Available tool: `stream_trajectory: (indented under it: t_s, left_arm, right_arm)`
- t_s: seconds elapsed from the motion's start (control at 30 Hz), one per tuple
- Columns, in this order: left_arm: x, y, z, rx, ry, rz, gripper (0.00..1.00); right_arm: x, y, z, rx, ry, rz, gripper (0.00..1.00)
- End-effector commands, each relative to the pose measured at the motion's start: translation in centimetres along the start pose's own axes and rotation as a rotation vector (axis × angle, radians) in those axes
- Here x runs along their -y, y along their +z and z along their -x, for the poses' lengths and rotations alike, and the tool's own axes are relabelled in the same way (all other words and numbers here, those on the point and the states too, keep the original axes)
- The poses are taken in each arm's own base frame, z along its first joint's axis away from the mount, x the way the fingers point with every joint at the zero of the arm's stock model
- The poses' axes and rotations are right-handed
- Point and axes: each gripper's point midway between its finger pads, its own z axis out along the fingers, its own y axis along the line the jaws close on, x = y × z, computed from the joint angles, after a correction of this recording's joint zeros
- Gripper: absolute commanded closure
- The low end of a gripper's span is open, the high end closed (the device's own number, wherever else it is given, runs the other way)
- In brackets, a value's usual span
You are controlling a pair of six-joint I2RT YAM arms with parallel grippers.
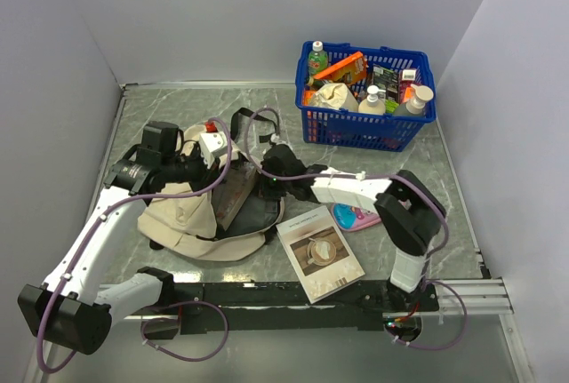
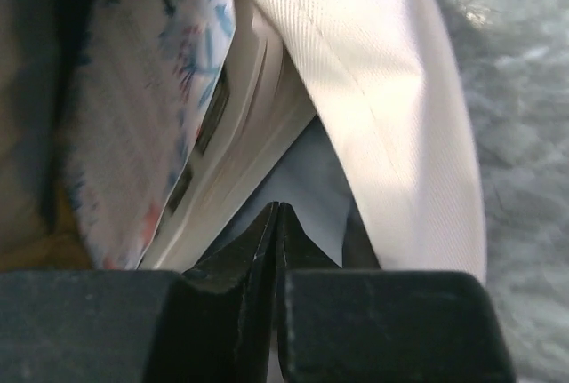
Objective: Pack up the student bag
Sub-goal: Place the book in the student bag.
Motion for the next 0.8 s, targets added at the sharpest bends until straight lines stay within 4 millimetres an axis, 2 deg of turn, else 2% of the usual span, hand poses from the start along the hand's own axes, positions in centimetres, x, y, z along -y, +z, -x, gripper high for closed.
stream_trajectory:
  t_s: [0.0,0.03,0.07,0.1,0.2,0.3,0.33,0.37,0.4,0.43,0.47,0.5,0.53,0.57,0.6,0.67,0.7,0.77]
  left_arm:
    - [0.4,-0.2,2.8,0.093,0.069,-0.031,0.99]
    - [0.4,-0.1,2.7,0.091,0.064,-0.032,0.99]
    - [0.4,-0.1,2.7,0.091,0.061,-0.033,0.99]
    - [0.5,0.0,2.6,0.09,0.061,-0.036,0.99]
    - [0.5,-0.1,2.6,0.09,0.062,-0.034,0.99]
    - [0.5,-0.1,2.4,0.085,0.065,-0.034,0.99]
    - [0.5,-0.1,2.3,0.084,0.066,-0.032,0.99]
    - [0.5,-0.1,2.3,0.084,0.069,-0.029,0.99]
    - [0.5,-0.1,2.1,0.082,0.068,-0.028,0.99]
    - [0.5,-0.1,2.0,0.08,0.067,-0.027,0.99]
    - [0.6,0.0,1.8,0.077,0.064,-0.029,0.99]
    - [0.6,0.0,1.8,0.079,0.064,-0.026,0.99]
    - [0.6,0.1,1.6,0.075,0.061,-0.027,0.99]
    - [0.5,0.1,1.5,0.074,0.061,-0.023,0.99]
    - [0.5,0.1,1.5,0.076,0.061,-0.022,0.99]
    - [0.5,0.1,1.6,0.077,0.054,-0.022,0.99]
    - [0.5,0.1,1.6,0.077,0.051,-0.021,0.99]
    - [0.6,0.1,1.6,0.075,0.048,-0.023,0.99]
  right_arm:
    - [-2.0,2.1,0.9,0.02,-0.054,-0.001,0.94]
    - [-2.6,2.3,1.1,0.03,-0.052,0.014,0.94]
    - [-4.3,2.4,2.3,0.064,-0.054,0.056,0.94]
    - [-5.1,2.8,2.2,0.065,-0.062,0.07,0.94]
    - [-8.4,2.5,3.7,0.123,-0.087,0.167,0.9]
    - [-9.2,1.0,5.1,0.15,-0.104,0.171,0.68]
    - [-8.9,0.4,5.8,0.186,-0.122,0.152,0.54]
    - [-7.6,0.1,5.3,0.18,-0.131,0.117,0.49]
    - [-7.1,-1.8,5.9,0.2,-0.139,0.092,0.45]
    - [-6.3,-2.7,6.0,0.21,-0.165,0.065,0.4]
    - [-4.7,-3.4,5.1,0.197,-0.183,0.023,0.39]
    - [-4.5,-5.8,5.5,0.221,-0.192,0.019,0.38]
    - [-3.5,-6.7,5.3,0.229,-0.202,-0.008,0.38]
    - [-2.1,-7.3,4.4,0.211,-0.207,-0.041,0.37]
    - [-2.2,-9.1,4.5,0.228,-0.229,-0.033,0.36]
    - [0.7,-10.3,2.9,0.204,-0.265,-0.143,0.35]
    - [0.9,-11.5,2.3,0.21,-0.284,-0.156,0.34]
    - [3.5,-12.2,0.5,0.191,-0.316,-0.229,0.34]
